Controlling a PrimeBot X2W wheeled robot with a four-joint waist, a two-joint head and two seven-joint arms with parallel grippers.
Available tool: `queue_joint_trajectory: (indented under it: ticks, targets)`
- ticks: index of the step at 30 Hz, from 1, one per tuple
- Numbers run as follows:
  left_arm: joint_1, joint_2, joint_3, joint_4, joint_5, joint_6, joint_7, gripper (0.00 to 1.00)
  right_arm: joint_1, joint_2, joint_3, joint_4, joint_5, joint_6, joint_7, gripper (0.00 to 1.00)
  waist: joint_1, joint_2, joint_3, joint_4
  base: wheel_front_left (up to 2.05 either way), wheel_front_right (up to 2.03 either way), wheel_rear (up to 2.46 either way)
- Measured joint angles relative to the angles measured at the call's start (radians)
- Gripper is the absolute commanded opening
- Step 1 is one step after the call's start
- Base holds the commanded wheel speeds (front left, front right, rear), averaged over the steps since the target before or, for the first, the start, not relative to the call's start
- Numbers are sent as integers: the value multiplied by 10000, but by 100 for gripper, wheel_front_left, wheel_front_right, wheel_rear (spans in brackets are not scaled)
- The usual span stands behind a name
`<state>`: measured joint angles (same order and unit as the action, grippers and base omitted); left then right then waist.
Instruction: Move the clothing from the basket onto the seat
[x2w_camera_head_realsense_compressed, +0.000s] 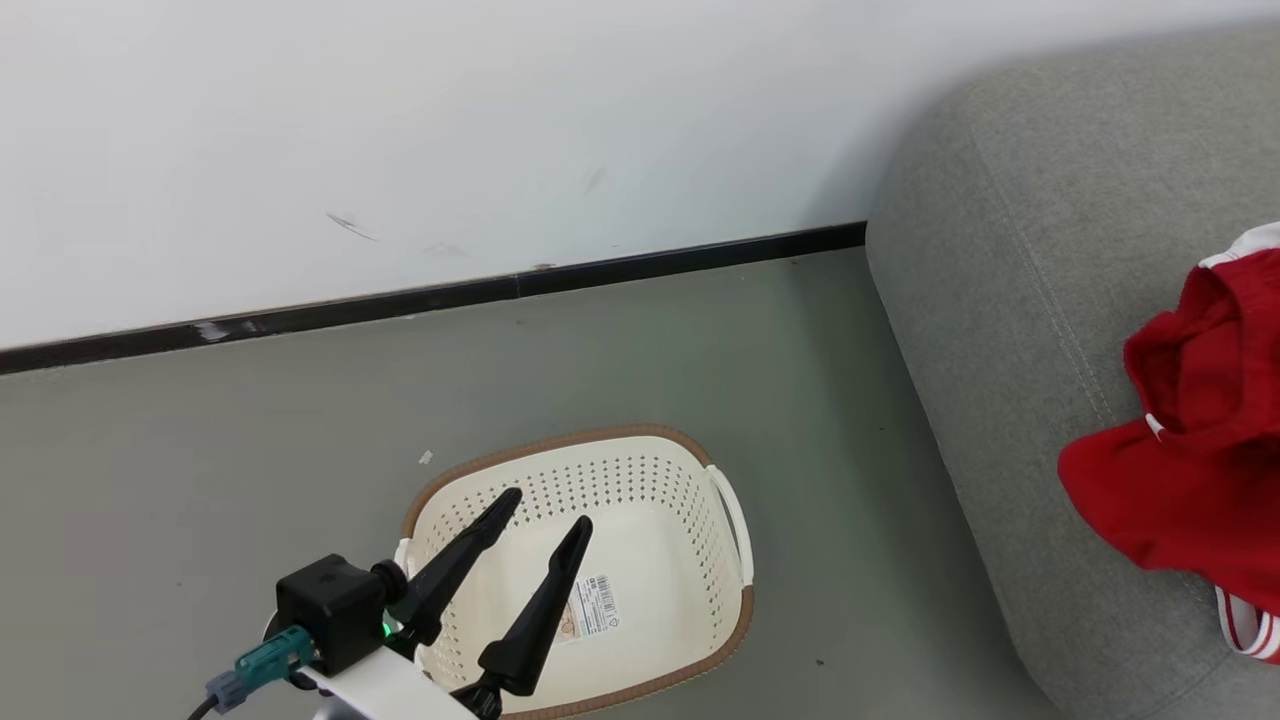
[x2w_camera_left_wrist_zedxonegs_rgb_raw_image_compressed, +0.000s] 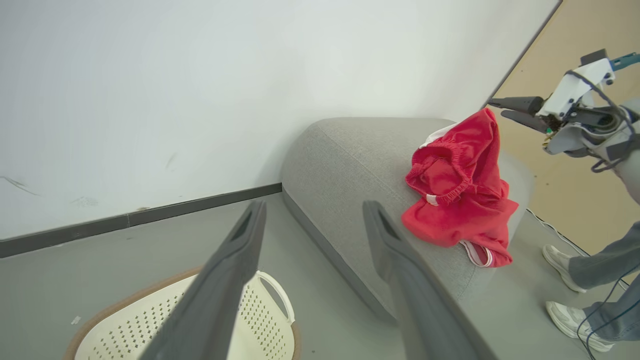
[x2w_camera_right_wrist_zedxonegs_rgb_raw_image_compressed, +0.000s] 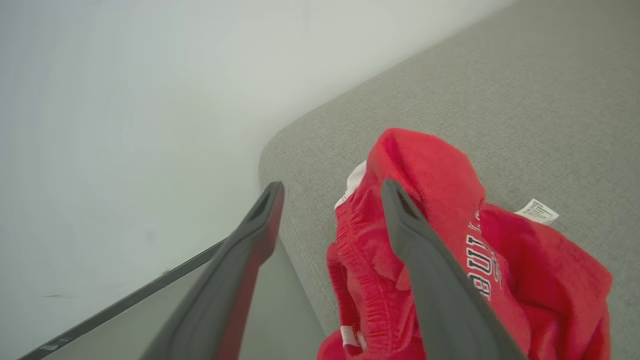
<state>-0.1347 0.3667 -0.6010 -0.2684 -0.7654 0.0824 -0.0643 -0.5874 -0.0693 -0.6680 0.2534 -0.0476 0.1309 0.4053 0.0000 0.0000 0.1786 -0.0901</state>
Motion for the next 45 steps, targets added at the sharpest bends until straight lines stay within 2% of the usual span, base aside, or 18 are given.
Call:
queue_joint_trajectory:
  ticks: [7, 14, 21, 34, 39, 45]
  targets:
    - [0, -192, -6, 165, -4, 46, -33, 100, -170, -188, 86, 314, -52, 0, 84, 100, 0, 0, -164, 474, 0, 0, 0]
    - [-1, -245, 29, 489, -86, 136, -96, 100, -196, -238, 750, 395, 44, 0, -240, 100, 0, 0, -277, 949, 0, 0, 0]
    - [-22, -267, 313, 957, -84, 261, -357, 100, -44, -416, 1985, 370, 115, -2, -1208, 100, 0, 0, -376, 1361, 0, 0, 0]
    - [-28, -261, 1275, 2418, -272, 564, -1124, 100, 1350, -194, 4920, 270, 374, -2, -3154, 100, 0, 0, -842, 1833, 0, 0, 0]
    - [-7, -318, 1490, 2886, -439, 648, -1267, 100, 1726, -163, 5559, 234, 376, 0, -3802, 100, 0, 0, -1048, 1887, 0, 0, 0]
    - [41, -387, 1753, 3425, -439, 708, -1484, 100, 2339, -61, 5856, 357, 385, 0, -4577, 100, 0, 0, -1269, 1921, 0, 0, 0]
